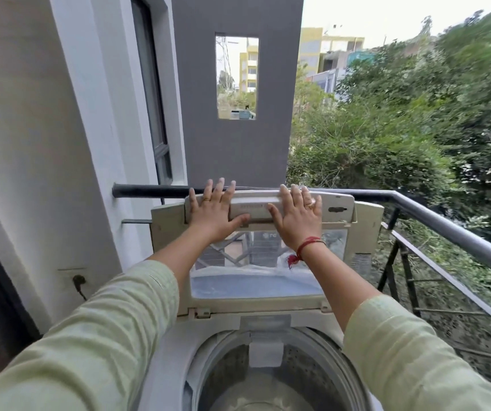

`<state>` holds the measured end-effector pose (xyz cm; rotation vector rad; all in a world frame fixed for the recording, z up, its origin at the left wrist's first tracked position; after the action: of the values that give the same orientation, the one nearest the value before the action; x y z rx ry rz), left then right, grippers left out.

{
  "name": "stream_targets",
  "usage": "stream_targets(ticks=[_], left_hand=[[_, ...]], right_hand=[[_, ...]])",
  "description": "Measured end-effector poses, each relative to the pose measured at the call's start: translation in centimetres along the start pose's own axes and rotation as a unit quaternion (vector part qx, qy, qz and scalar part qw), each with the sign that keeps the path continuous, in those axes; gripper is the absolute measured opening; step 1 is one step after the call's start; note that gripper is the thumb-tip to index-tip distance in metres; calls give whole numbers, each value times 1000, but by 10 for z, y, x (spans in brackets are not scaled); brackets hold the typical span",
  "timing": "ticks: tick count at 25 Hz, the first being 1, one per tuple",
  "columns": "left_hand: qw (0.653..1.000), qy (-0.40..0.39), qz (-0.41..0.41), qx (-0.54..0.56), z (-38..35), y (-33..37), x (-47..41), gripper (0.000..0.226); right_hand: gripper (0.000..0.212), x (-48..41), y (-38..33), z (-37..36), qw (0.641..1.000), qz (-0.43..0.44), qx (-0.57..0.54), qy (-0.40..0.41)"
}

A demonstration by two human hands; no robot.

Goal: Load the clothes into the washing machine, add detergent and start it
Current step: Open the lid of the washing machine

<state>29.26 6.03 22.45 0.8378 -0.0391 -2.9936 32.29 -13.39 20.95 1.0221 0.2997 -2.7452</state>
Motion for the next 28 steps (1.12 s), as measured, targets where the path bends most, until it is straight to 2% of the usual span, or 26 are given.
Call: stream_targets(ticks=[14, 19, 22, 28], left_hand=[[998, -57, 3, 2, -4, -3, -21, 86], [993, 11, 40, 112, 9, 1, 7, 79], [994, 37, 35, 100, 16, -5, 30, 80], [998, 24, 30, 54, 34, -4, 54, 86]], right_hand=[[66, -18, -2, -9, 998, -34, -29, -40], [66, -2, -2, 10, 998, -29, -30, -44], [67, 6, -3, 21, 998, -27, -19, -48], [69, 18, -8, 33, 998, -45, -3, -49]])
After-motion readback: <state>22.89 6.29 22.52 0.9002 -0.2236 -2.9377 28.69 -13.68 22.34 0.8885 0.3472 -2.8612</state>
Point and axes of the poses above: each hand's wrist, its own x-axis away from the middle knuckle, its own z-axis out of the back of the hand, y = z × x, the point moved 1 cm from there along -x, towards the middle knuckle, and after that the axes turned 11 degrees about y, right-handed, at the moved point
